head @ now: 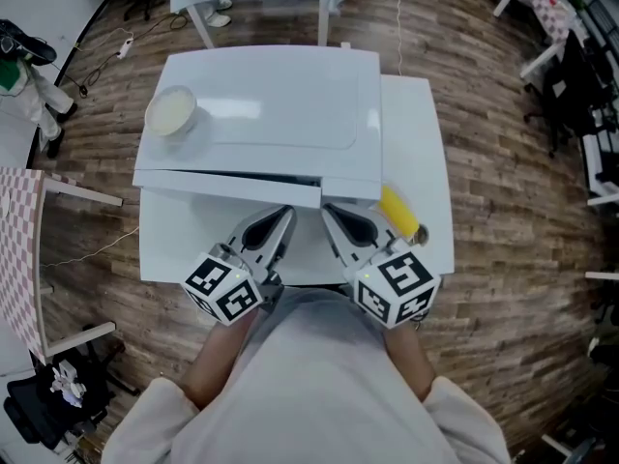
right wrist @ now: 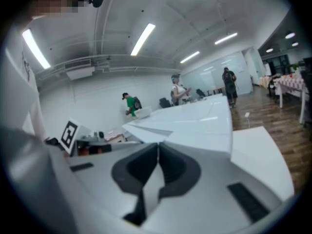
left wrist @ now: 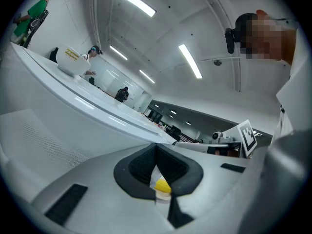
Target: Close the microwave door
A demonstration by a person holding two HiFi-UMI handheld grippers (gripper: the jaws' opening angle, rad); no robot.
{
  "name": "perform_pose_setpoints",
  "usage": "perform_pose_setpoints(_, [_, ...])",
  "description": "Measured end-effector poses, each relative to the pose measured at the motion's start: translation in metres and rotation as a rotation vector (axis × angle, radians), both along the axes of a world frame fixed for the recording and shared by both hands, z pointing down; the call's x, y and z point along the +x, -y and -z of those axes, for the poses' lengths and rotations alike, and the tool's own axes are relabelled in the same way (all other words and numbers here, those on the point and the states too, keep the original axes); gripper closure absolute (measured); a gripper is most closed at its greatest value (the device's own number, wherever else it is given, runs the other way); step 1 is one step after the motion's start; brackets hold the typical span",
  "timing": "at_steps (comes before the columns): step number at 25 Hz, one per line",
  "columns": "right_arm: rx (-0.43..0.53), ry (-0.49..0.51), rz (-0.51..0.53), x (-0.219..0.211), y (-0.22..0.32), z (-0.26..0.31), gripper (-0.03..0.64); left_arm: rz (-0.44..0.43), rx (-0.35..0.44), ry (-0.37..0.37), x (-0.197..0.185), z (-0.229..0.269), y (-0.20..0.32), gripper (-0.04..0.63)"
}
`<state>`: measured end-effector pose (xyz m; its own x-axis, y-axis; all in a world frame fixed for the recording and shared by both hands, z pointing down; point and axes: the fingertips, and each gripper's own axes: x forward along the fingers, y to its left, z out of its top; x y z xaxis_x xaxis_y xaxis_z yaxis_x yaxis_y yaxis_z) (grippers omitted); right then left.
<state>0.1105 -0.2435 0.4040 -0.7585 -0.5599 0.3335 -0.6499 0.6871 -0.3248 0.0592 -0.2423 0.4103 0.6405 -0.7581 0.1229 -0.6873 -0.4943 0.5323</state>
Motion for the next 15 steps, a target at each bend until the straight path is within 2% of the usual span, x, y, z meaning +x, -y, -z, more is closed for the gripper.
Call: perform_pose_setpoints(15, [-0.009,-0.01,0.064,-0.006,-0.004,-0.002,0.594,-0.048,-0.029,0.004,0.011,-0.004,0.0,0.577])
